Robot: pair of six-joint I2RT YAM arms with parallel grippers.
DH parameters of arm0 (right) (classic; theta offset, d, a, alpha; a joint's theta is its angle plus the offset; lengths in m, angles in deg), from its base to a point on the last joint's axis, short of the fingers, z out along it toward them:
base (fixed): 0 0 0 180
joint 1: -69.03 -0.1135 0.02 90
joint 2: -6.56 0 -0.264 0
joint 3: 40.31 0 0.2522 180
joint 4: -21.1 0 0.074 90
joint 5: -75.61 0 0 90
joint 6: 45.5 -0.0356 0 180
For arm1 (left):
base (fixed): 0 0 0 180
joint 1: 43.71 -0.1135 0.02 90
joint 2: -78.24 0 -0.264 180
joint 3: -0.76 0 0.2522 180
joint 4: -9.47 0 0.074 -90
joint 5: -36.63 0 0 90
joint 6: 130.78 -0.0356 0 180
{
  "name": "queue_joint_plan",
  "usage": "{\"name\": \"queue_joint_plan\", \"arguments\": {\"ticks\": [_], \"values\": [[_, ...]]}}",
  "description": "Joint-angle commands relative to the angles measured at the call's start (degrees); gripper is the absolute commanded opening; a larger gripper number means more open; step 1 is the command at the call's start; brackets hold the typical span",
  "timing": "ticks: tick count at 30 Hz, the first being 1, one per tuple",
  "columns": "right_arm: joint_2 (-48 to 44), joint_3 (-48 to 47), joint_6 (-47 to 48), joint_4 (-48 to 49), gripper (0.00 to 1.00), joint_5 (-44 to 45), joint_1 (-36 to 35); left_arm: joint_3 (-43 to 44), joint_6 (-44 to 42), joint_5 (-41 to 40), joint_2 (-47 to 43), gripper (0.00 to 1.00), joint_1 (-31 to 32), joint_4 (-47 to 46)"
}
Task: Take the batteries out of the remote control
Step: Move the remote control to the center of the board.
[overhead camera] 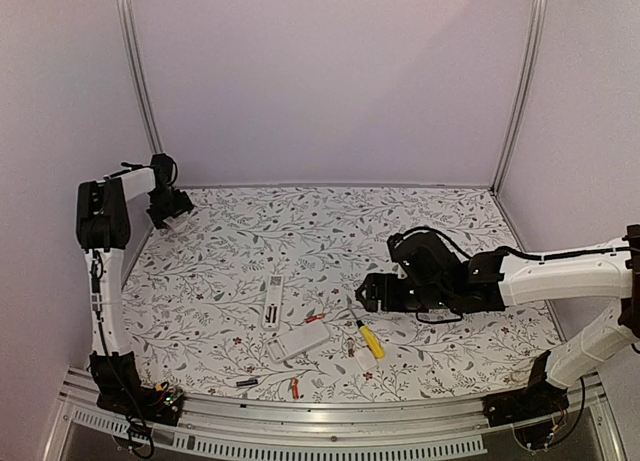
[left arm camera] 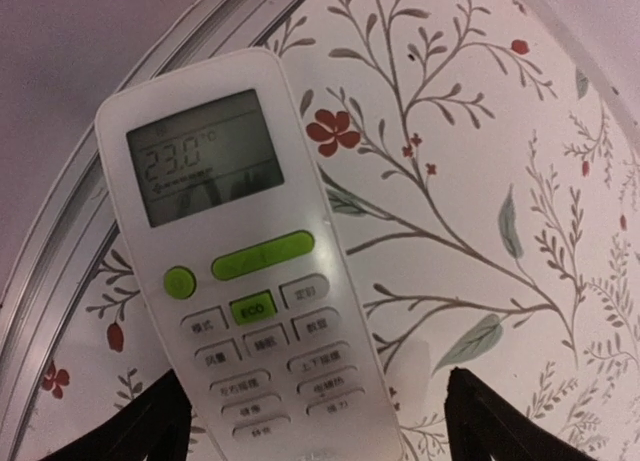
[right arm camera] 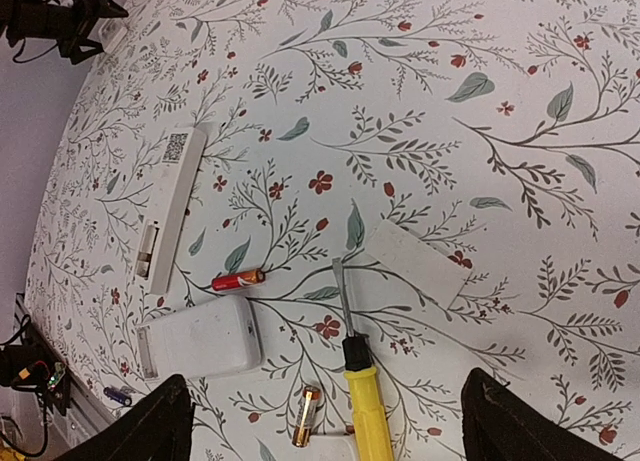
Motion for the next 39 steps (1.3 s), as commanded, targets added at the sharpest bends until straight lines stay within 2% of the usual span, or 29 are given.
{"name": "queue_joint_plan", "arguments": {"ticks": [1,14,20,25,30,35,39], "values": [[1.19,-1.56,-0.39,0.56,0.91,-0.97,0.35,1.41,-0.22,0.56,1.65,0.84,-0.29,1.53],[0.25,-1.66,0.27,-0.14,0.91,0.37,0.36,1.35,-4.59,-1.74,1.7,0.65,-0.24,4.71],[-0.76,-1.48,0.55,-0.65,0.91,1.13,0.36,-1.6,-6.97,0.64,-2.97,0.61,0.42,5.05],[-1.33,-1.32,0.54,-0.85,0.91,1.44,0.36,-12.27,-8.75,4.85,-11.12,0.61,2.17,1.72],[-2.58,0.25,-0.02,-1.04,0.91,1.48,0.36,-25.19,-9.97,5.11,-21.25,0.6,5.35,-0.49],[-4.93,2.35,-0.9,-1.21,0.91,1.48,0.36,-38.71,-9.4,6.47,-33.26,0.6,9.92,-3.02],[-6.13,3.7,-1.35,-1.19,0.91,1.21,0.36,-46.16,-8.31,9.11,-38.32,0.6,11.72,-3.16]]}}
